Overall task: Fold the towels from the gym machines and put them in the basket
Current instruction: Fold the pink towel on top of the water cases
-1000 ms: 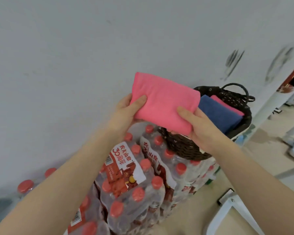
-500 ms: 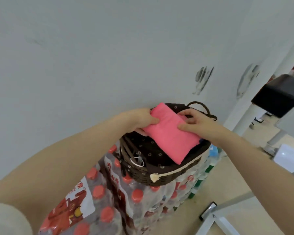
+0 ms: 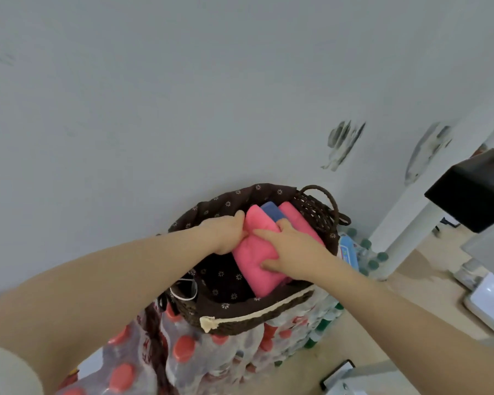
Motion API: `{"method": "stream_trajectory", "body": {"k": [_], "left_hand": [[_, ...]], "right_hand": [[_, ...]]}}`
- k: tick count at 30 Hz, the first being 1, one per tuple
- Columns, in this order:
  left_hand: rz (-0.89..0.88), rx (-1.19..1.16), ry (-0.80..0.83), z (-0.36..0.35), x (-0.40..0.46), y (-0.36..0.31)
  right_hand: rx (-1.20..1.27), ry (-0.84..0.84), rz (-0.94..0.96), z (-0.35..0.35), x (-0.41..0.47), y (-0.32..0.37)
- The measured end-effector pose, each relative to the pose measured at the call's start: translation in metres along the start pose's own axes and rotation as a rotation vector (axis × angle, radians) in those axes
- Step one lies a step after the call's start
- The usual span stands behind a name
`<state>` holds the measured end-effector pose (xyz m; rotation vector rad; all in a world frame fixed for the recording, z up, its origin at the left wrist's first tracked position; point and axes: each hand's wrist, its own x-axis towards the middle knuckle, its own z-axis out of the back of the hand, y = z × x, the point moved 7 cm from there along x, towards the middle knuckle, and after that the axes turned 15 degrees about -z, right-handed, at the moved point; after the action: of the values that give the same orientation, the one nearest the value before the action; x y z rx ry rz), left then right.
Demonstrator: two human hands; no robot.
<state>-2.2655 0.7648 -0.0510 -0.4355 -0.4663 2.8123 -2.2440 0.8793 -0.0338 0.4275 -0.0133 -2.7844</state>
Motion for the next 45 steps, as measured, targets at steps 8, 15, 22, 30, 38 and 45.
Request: {"method": "stream_trajectory", "body": {"k": [8, 15, 22, 30, 38, 45], "left_hand": [[0.012, 0.329, 0.061, 0.017, -0.019, -0.005], [-0.057, 0.150, 0.095, 0.001, -0.046, -0.031], [0.009, -0.139, -0.072, -0.009, -0.034, -0.040], [0.023, -0.239, -0.137, -0.040, -0.038, -0.044], [-0.056, -0.202, -0.249, -0.034, -0.034, -0.043], [0.010, -0.143, -0.251, -0.031, -0.035, -0.036]], "right_hand": [[0.226, 0.081, 0.075, 0.002, 0.007, 0.005], [0.237, 0.033, 0.166, 0.003, 0.002, 0.014], [0.391, -0.062, 0.112, 0.012, 0.002, -0.008], [0.342, -0.080, -0.187, 0.004, 0.019, -0.042], [0.406, -0.163, -0.152, 0.015, 0.027, -0.042], [0.522, 0.078, -0.120, 0.012, 0.030, -0.039]]}}
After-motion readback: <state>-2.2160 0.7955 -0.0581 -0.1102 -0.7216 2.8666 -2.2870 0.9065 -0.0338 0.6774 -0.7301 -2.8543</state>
